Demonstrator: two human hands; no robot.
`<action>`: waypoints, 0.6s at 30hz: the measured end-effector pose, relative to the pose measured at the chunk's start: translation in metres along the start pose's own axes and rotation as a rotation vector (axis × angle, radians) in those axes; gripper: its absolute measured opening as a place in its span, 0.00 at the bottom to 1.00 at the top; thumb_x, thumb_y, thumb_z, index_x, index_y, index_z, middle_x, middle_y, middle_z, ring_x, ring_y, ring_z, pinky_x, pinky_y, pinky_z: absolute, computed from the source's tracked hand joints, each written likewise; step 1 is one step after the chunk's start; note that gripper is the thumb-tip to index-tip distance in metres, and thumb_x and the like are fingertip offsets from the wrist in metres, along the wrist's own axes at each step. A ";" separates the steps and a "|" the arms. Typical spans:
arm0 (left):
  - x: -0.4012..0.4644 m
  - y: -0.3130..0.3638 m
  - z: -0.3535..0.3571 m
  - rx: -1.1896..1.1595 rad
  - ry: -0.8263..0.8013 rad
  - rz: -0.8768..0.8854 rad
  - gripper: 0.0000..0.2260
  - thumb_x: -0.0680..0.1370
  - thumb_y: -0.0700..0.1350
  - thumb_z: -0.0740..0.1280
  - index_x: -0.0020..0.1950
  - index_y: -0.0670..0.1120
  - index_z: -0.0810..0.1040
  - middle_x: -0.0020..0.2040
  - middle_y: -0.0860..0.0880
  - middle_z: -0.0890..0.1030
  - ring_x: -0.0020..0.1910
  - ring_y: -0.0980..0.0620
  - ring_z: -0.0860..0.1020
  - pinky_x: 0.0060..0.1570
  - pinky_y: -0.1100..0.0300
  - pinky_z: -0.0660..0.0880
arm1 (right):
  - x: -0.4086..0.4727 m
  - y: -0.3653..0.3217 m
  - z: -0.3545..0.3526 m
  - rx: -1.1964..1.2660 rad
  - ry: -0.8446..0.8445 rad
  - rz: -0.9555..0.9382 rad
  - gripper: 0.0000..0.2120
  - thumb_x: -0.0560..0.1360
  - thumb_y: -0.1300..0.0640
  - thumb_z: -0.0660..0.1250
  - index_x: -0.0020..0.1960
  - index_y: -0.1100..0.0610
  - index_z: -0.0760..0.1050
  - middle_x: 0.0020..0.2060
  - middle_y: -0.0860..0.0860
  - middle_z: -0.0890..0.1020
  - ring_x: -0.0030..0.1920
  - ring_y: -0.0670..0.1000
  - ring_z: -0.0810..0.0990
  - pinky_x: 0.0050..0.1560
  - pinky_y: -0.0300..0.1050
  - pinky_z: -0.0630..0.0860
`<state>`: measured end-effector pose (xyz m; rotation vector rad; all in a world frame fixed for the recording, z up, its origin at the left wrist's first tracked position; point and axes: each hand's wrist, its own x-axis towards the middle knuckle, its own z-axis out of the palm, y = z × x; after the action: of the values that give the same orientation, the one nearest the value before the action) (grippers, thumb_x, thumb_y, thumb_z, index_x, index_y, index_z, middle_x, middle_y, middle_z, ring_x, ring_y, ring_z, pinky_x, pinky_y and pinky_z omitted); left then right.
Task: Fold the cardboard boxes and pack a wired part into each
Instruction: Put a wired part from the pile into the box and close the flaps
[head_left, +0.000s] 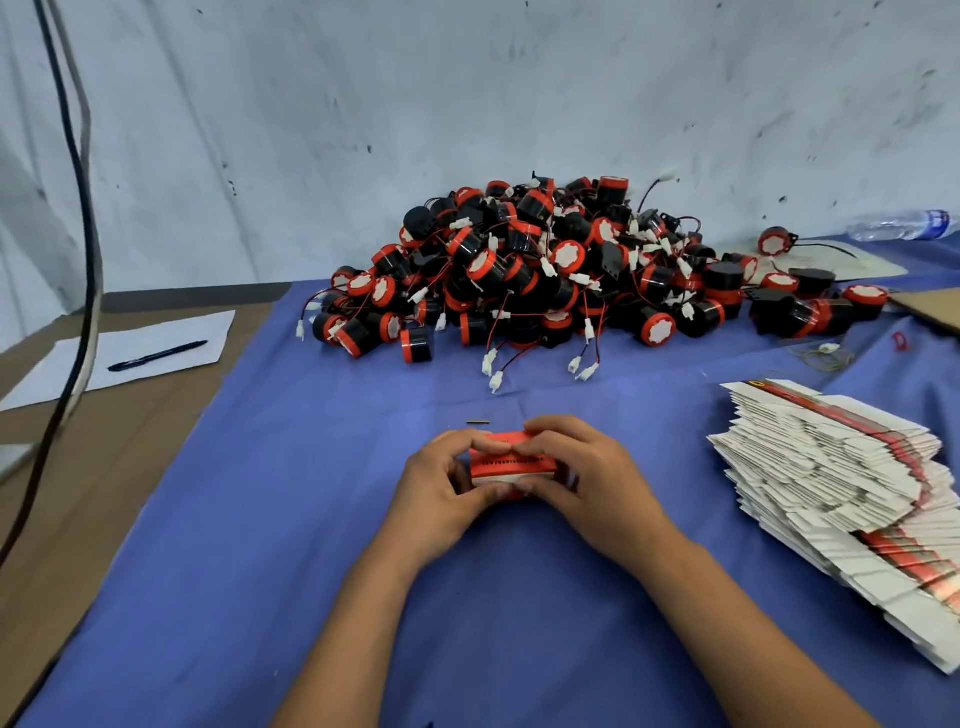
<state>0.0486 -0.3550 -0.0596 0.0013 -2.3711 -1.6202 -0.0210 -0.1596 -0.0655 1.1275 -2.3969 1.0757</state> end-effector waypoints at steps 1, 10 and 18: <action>-0.001 0.001 -0.001 0.006 -0.011 0.003 0.16 0.71 0.42 0.79 0.55 0.56 0.83 0.52 0.47 0.85 0.43 0.31 0.79 0.48 0.38 0.80 | 0.001 -0.001 0.000 -0.002 0.007 -0.014 0.13 0.77 0.53 0.74 0.61 0.51 0.82 0.66 0.47 0.79 0.58 0.48 0.81 0.57 0.46 0.79; -0.001 0.000 -0.003 0.053 -0.021 0.030 0.22 0.72 0.34 0.77 0.60 0.53 0.82 0.46 0.59 0.84 0.33 0.44 0.73 0.38 0.54 0.78 | 0.004 -0.002 -0.002 0.022 0.015 0.003 0.18 0.75 0.46 0.75 0.62 0.51 0.84 0.61 0.48 0.82 0.58 0.49 0.82 0.55 0.52 0.80; 0.002 -0.004 -0.002 0.050 0.026 0.054 0.33 0.69 0.36 0.82 0.69 0.56 0.75 0.57 0.53 0.83 0.32 0.52 0.73 0.39 0.59 0.77 | 0.012 -0.016 0.003 0.189 0.105 0.062 0.14 0.81 0.58 0.63 0.62 0.50 0.83 0.55 0.44 0.81 0.62 0.51 0.70 0.62 0.37 0.68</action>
<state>0.0462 -0.3585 -0.0626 -0.0321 -2.3705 -1.5269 -0.0162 -0.1753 -0.0533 1.0312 -2.3020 1.3705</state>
